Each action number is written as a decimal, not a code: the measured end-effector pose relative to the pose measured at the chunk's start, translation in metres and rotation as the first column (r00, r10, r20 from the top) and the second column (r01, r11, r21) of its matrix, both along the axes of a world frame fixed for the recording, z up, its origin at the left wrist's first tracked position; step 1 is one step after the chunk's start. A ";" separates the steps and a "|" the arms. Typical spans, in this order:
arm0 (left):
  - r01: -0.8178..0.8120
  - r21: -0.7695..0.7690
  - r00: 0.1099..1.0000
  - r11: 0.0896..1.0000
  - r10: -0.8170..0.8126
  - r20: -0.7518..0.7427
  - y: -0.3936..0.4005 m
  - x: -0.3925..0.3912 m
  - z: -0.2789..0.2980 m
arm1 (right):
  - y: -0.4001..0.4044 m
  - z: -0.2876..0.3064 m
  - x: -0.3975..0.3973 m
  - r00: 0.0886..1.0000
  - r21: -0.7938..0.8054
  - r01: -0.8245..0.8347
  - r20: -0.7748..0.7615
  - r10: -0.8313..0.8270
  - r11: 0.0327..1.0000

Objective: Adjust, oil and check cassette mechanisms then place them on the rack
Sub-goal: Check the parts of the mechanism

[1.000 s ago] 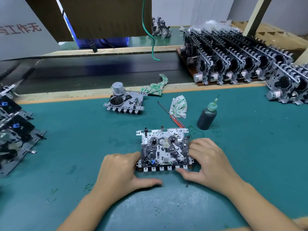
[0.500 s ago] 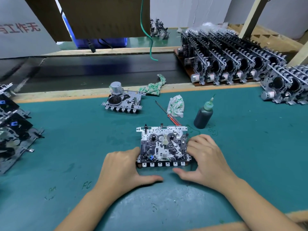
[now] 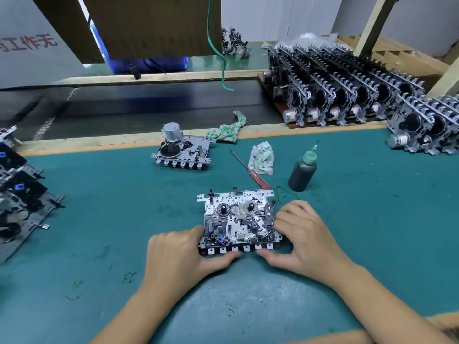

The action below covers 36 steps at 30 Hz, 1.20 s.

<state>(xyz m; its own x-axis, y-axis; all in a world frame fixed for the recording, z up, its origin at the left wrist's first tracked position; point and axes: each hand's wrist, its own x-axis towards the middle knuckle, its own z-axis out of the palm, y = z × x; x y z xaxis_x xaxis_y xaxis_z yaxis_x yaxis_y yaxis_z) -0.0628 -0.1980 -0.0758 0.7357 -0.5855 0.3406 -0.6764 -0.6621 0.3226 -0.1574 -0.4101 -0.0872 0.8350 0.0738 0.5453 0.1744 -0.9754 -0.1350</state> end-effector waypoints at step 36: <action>0.072 -0.488 0.989 0.870 -0.126 -0.079 0.006 0.029 0.042 | 0.025 0.054 0.015 0.929 0.457 0.315 -0.328 -0.172 0.832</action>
<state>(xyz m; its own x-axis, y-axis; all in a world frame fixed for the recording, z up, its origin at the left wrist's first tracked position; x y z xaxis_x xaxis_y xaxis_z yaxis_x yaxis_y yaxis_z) -0.0340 -0.1923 -0.0336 0.7296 -0.4398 0.5237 -0.6745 -0.3365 0.6571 -0.1422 -0.3851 -0.0329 0.9049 -0.3694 0.2113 -0.1712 -0.7704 -0.6141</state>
